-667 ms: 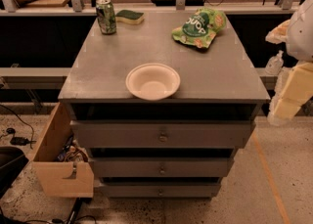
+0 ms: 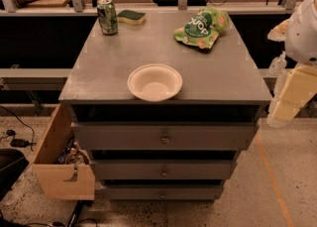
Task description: Move paper bowl near green can
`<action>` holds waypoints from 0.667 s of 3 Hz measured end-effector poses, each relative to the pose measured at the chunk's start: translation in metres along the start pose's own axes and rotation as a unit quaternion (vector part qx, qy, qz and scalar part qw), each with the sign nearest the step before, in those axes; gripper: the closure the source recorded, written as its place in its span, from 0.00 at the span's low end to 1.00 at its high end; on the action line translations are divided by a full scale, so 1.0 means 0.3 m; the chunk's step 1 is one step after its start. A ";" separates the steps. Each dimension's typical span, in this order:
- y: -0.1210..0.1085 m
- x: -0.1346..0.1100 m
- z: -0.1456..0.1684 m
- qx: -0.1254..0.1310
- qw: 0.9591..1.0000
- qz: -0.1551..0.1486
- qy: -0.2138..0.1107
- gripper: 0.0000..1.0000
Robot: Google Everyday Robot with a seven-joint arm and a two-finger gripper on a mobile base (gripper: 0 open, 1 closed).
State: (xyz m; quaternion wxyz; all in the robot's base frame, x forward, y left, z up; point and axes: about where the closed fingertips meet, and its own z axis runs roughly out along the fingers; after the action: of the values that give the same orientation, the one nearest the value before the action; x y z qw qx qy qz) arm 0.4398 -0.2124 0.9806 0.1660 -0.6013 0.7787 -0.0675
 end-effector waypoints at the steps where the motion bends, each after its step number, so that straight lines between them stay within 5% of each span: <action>1: 0.035 0.014 0.009 0.044 0.998 -0.030 0.014 0.00; 2: 0.059 0.060 0.114 0.089 0.991 -0.097 -0.004 0.00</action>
Offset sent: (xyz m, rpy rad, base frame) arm 0.0435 0.0009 -0.0340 -0.0940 -0.5457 0.2842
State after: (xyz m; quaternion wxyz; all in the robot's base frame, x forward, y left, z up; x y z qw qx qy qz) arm 0.4312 -0.2216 0.9400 0.2143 -0.6571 0.7070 -0.1498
